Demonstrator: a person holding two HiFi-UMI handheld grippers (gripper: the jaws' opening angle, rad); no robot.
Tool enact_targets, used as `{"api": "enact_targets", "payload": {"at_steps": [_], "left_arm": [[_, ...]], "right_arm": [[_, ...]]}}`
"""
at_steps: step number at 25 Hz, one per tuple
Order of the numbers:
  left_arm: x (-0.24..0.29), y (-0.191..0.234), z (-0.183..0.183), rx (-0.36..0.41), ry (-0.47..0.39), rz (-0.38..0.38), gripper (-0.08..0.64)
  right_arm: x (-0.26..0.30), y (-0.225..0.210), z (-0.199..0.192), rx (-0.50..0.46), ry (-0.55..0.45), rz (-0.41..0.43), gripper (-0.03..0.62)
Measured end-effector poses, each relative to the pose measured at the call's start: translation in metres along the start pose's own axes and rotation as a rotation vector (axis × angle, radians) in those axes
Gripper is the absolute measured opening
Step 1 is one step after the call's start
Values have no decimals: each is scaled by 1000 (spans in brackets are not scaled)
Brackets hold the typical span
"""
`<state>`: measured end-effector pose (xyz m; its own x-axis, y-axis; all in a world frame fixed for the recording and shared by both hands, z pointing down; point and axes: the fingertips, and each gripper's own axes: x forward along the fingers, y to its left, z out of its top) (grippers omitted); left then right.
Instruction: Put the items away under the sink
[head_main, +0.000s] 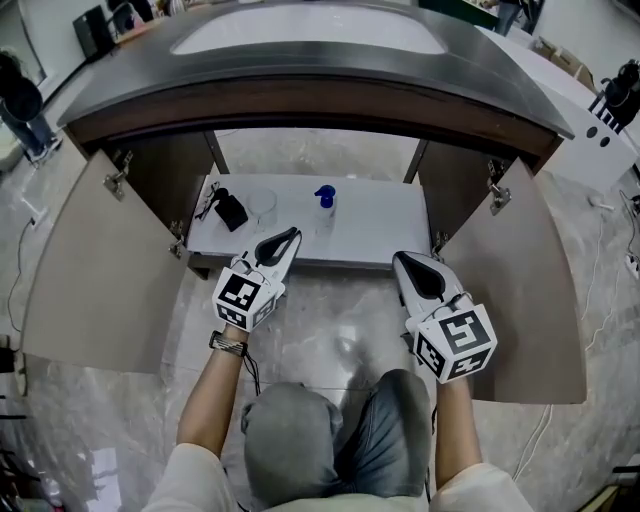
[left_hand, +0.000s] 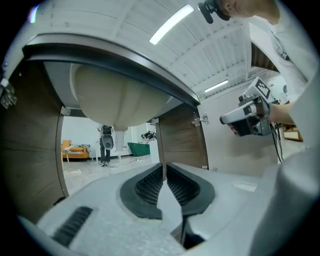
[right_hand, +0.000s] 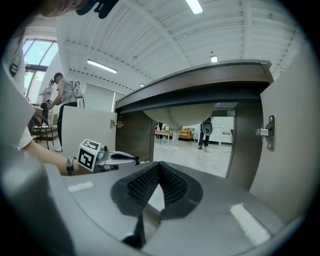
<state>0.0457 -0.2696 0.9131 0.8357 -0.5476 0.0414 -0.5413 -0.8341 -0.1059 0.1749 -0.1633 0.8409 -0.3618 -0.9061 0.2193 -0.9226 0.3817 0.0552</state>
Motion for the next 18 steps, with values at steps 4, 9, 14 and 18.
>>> {"api": "enact_targets", "payload": {"at_steps": [4, 9, 14, 18], "left_arm": [[-21, -2, 27, 14, -2, 18, 17], [-45, -16, 63, 30, -31, 21, 9], [-65, -24, 81, 27, -31, 23, 6], [-76, -28, 90, 30, -24, 27, 6]], "right_arm": [[6, 8, 11, 7, -17, 28, 6], [7, 14, 25, -2, -35, 53, 6], [6, 19, 32, -2, -46, 65, 6], [4, 28, 39, -27, -41, 89, 6]]}}
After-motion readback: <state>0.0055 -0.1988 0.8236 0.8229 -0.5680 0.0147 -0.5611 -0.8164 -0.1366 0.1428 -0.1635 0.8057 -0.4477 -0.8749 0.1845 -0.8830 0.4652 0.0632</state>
